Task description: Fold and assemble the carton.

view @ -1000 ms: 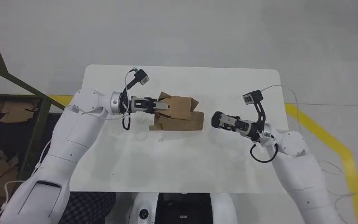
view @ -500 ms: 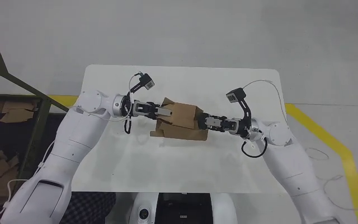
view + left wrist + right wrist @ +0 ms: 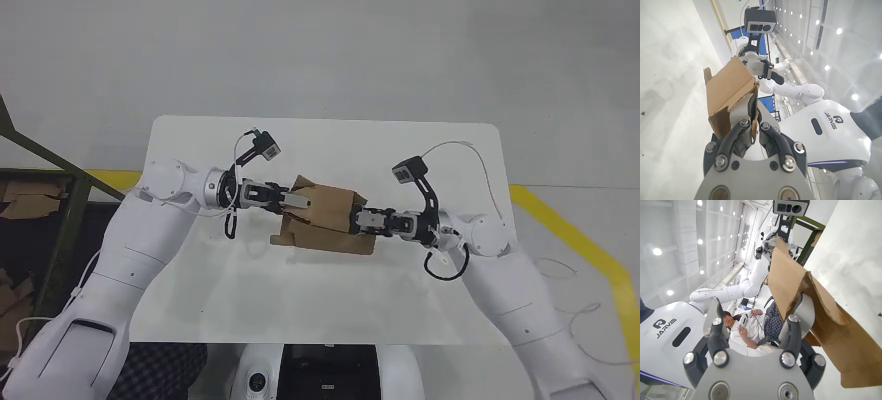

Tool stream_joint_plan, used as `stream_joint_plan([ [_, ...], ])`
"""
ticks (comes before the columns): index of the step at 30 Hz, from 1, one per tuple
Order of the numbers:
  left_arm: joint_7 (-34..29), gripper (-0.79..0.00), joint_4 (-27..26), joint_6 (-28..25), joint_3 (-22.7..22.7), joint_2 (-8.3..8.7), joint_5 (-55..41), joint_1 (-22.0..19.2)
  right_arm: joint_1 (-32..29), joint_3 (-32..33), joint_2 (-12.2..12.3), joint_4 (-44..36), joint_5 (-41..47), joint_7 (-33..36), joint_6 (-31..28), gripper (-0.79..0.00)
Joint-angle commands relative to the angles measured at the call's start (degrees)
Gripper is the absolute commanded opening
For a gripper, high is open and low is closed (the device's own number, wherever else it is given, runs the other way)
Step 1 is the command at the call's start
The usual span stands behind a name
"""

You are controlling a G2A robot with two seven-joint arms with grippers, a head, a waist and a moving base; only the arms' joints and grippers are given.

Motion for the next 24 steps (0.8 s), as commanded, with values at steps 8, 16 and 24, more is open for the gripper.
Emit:
stream_joint_plan([
  [8,-0.3,-0.785,0.1,0.0,0.2,-0.16,-0.8,0.1,1.3,-1.9,-0.7,1.7,1.1,-0.3,-0.3,-0.397],
  [16,-1.0,-0.785,0.1,0.4,0.3,-0.2,-0.6,0.1,2.1,-2.6,-0.9,2.9,0.4,-0.3,0.3,-0.471],
  [24,-1.4,-0.785,-0.2,0.8,0.5,-0.26,-0.4,0.2,2.7,-3.1,-1.2,3.7,-0.1,-0.5,0.6,-0.57],
])
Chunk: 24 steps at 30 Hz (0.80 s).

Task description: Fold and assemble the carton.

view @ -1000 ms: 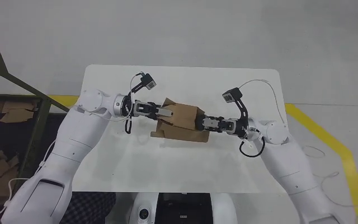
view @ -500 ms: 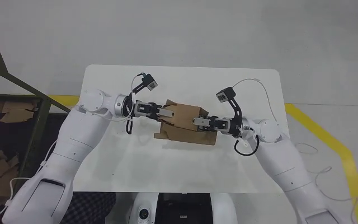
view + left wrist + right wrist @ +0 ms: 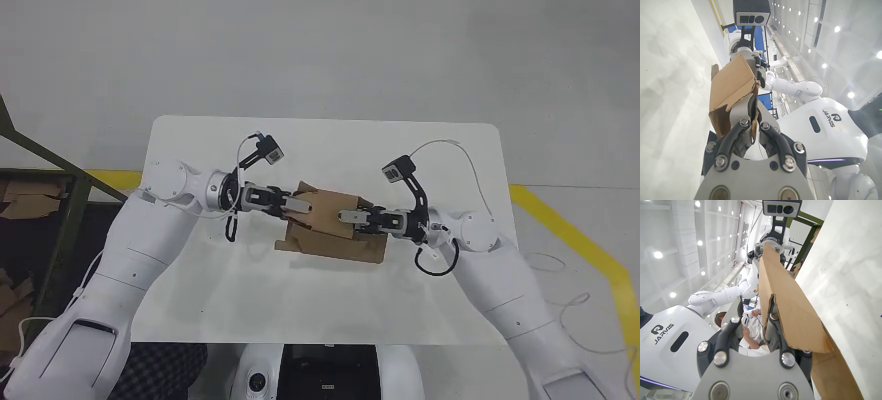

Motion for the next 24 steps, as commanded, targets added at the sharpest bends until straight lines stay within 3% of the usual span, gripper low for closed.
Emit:
stream_joint_plan([
  [1,0.0,-0.785,0.0,0.0,0.0,-0.01,0.1,0.0,0.1,-0.1,0.0,0.2,0.0,0.1,0.1,-0.594],
  [8,-0.2,-0.785,0.0,0.1,-0.1,-0.02,0.2,0.0,0.4,-0.2,-0.1,0.7,-0.3,0.3,0.3,-0.773],
  [15,-0.2,-0.785,0.1,0.3,-0.2,-0.02,0.2,0.1,0.5,-0.3,-0.2,1.0,-0.4,0.4,0.6,-0.785],
  [16,-0.3,-0.754,0.2,0.3,-0.2,-0.01,0.2,0.1,0.5,-0.3,-0.2,1.0,-0.6,0.4,0.6,-0.785],
  [21,-0.5,-0.292,0.4,0.4,-0.7,0.02,-0.7,0.1,0.5,-0.3,-0.3,1.2,-1.1,-0.1,0.8,-0.785],
  [23,-0.7,-0.126,0.5,0.6,-0.9,0.04,-1.2,0.2,0.5,-0.3,-0.3,1.3,-1.5,-0.5,1.0,-0.785],
  [24,-0.8,-0.086,0.5,0.7,-1.0,0.05,-1.4,0.2,0.5,-0.3,-0.3,1.4,-1.8,-0.7,1.1,-0.785],
])
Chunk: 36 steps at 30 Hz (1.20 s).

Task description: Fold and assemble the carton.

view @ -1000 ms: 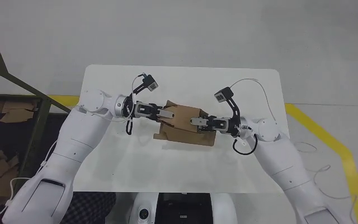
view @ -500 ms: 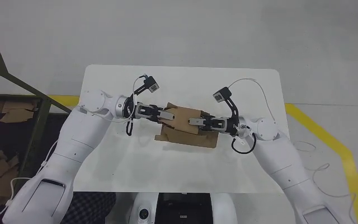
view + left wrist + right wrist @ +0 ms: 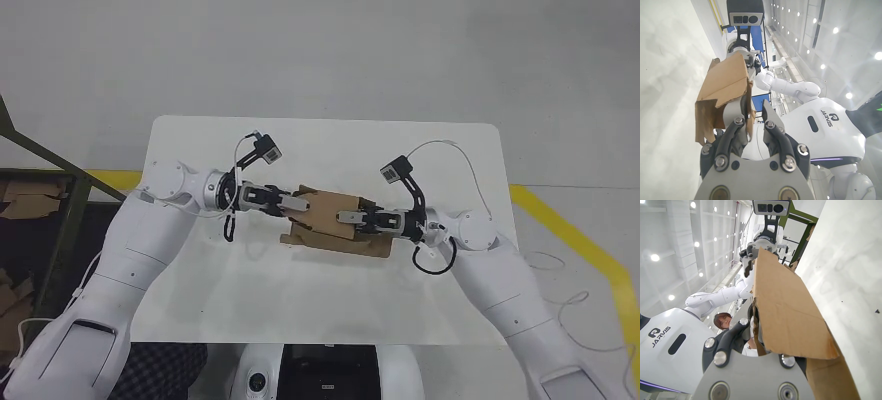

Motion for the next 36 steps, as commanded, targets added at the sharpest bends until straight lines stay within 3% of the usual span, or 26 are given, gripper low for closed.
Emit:
stream_joint_plan([
  [1,-0.2,-0.092,0.0,0.1,-0.2,0.02,-0.2,0.0,0.0,0.0,0.0,0.1,-0.5,-0.4,0.1,-0.785],
  [10,-1.2,-0.169,-0.7,0.5,-1.4,0.16,-2.7,0.5,0.3,-0.6,-0.2,0.5,-3.9,-3.5,1.2,-0.785],
  [16,-1.3,-0.32,-1.6,0.6,-2.6,0.31,-4.4,1.1,0.3,-0.7,-0.3,0.9,-6.6,-6.4,2.0,-0.785],
  [23,-1.0,-0.394,-3.0,0.9,-2.2,0.11,-4.7,1.2,0.6,-1.6,-0.6,0.9,-8.1,-7.5,2.8,-0.785],
  [36,1.2,-0.409,-4.2,1.1,0.6,-0.52,0.3,-0.1,1.0,-2.9,-1.0,0.2,-8.1,-6.8,2.6,-0.785],
])
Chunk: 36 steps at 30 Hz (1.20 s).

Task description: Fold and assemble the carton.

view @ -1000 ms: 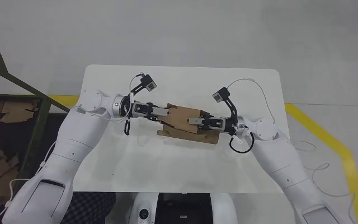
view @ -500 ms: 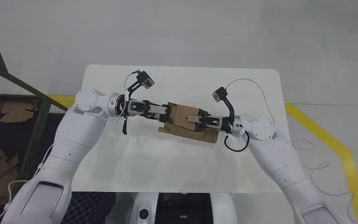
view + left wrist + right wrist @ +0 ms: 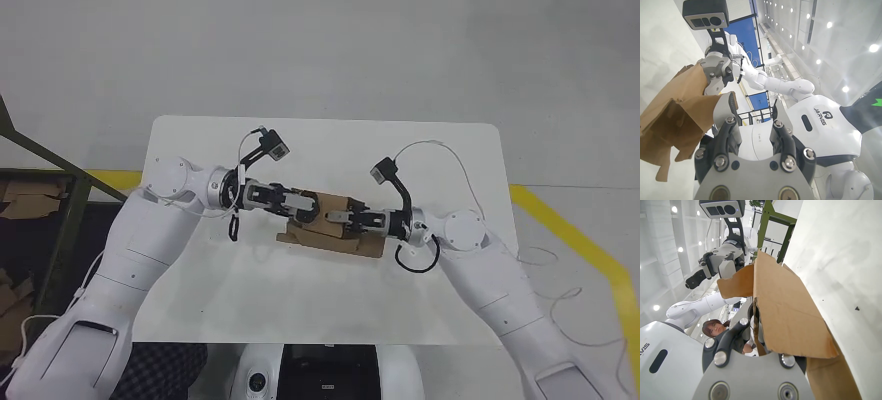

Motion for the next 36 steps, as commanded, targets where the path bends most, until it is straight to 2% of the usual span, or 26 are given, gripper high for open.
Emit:
stream_joint_plan([
  [1,0.3,-0.409,0.0,0.0,0.5,-0.07,1.1,-0.1,0.0,-0.1,0.0,-0.1,0.1,-0.1,0.0,-0.785],
  [15,1.3,-0.413,-0.3,-0.1,2.2,-0.38,5.4,-1.2,-0.2,-0.6,-0.3,-0.6,0.7,0.3,-0.4,-0.785],
  [19,0.4,-0.416,0.6,0.8,0.7,-0.19,1.8,-0.9,-0.3,-0.1,-0.3,-0.1,1.4,0.4,-0.6,-0.785],
  [24,0.3,-0.462,2.0,1.2,-1.8,0.24,-0.8,-0.3,-0.6,0.8,-0.2,0.4,2.9,0.9,-1.2,-0.785],
  [36,0.6,-0.471,3.7,2.1,-5.4,1.09,-1.8,2.2,-1.6,2.2,0.0,-0.8,4.8,1.8,-1.7,-0.785],
])
